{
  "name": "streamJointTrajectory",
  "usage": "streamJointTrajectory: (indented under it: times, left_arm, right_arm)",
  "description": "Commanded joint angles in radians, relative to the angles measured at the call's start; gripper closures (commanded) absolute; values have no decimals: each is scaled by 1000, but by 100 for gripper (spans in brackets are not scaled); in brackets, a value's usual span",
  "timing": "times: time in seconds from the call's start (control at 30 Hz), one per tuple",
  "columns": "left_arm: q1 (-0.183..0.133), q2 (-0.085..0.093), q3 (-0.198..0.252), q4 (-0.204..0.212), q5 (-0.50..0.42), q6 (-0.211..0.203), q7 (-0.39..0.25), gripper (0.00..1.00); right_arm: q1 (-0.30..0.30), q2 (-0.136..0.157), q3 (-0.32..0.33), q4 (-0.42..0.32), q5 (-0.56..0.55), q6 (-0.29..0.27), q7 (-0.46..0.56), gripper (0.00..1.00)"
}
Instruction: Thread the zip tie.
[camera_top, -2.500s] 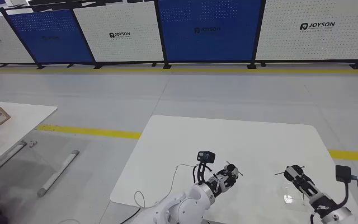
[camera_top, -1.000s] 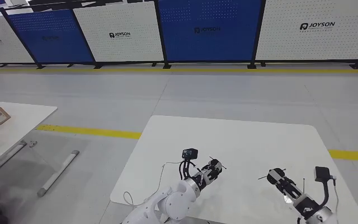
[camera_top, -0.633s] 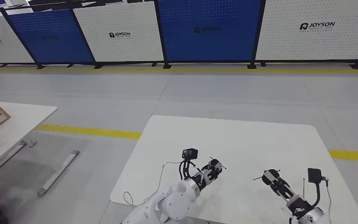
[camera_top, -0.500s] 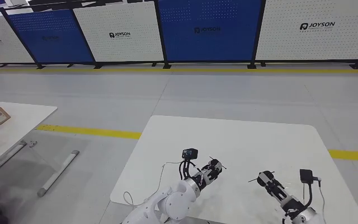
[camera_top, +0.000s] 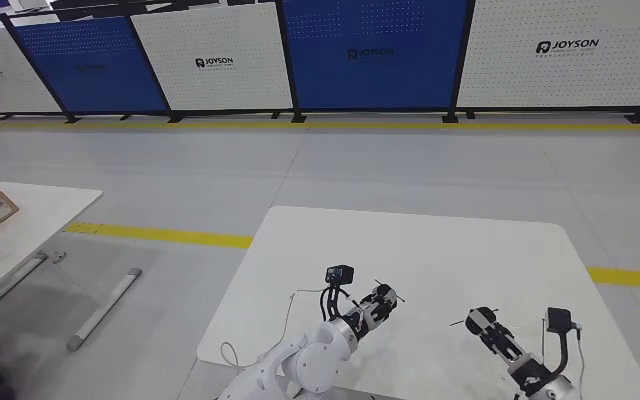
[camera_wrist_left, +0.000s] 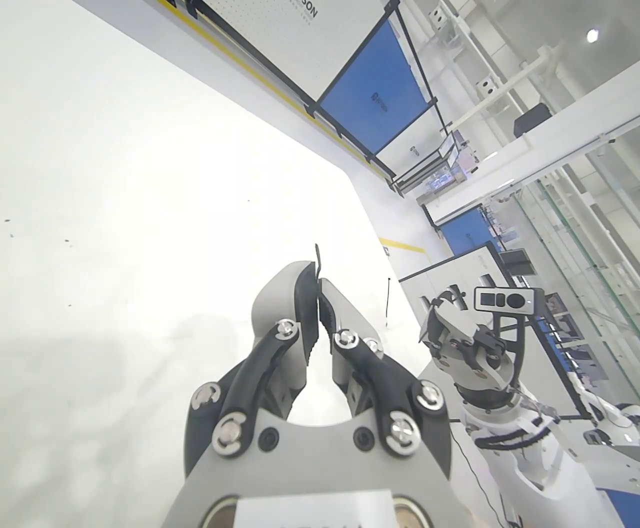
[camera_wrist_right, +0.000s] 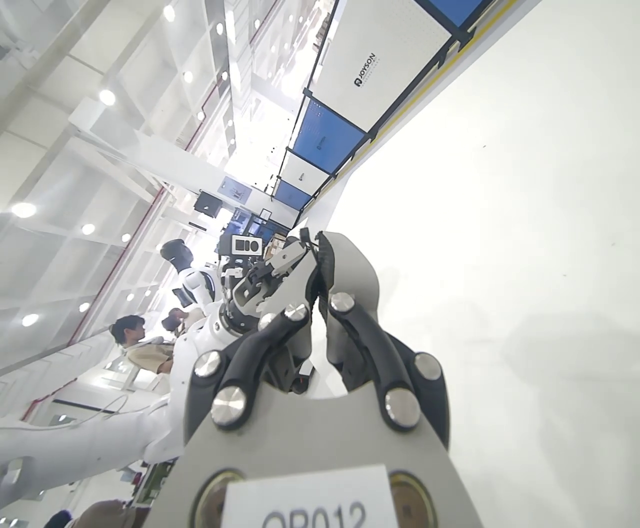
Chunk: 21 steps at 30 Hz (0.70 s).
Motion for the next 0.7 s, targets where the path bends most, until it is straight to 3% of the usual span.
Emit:
streamJointTrajectory:
  times: [0.0,0.2,0.3,0.5,0.6,0.67]
  left_arm:
    - [0,0,0,0,0,0,0,100]
    - [0,0,0,0,0,0,0,100]
    - [0,0,0,0,0,0,0,100]
    - [0,0,0,0,0,0,0,100]
    - [0,0,0,0,0,0,0,100]
    - [0,0,0,0,0,0,0,100]
  right_arm:
    - [0,-2,-7,1,-2,3,-6,100]
    - [-11,-22,-64,-16,-24,-15,-110,100]
    - [-4,-33,-101,-45,-82,19,-177,100]
    - [53,-65,-211,-95,-288,220,-388,100]
    - [80,-78,-244,-99,-348,302,-423,100]
    - [80,-78,-244,-99,-348,302,-423,100]
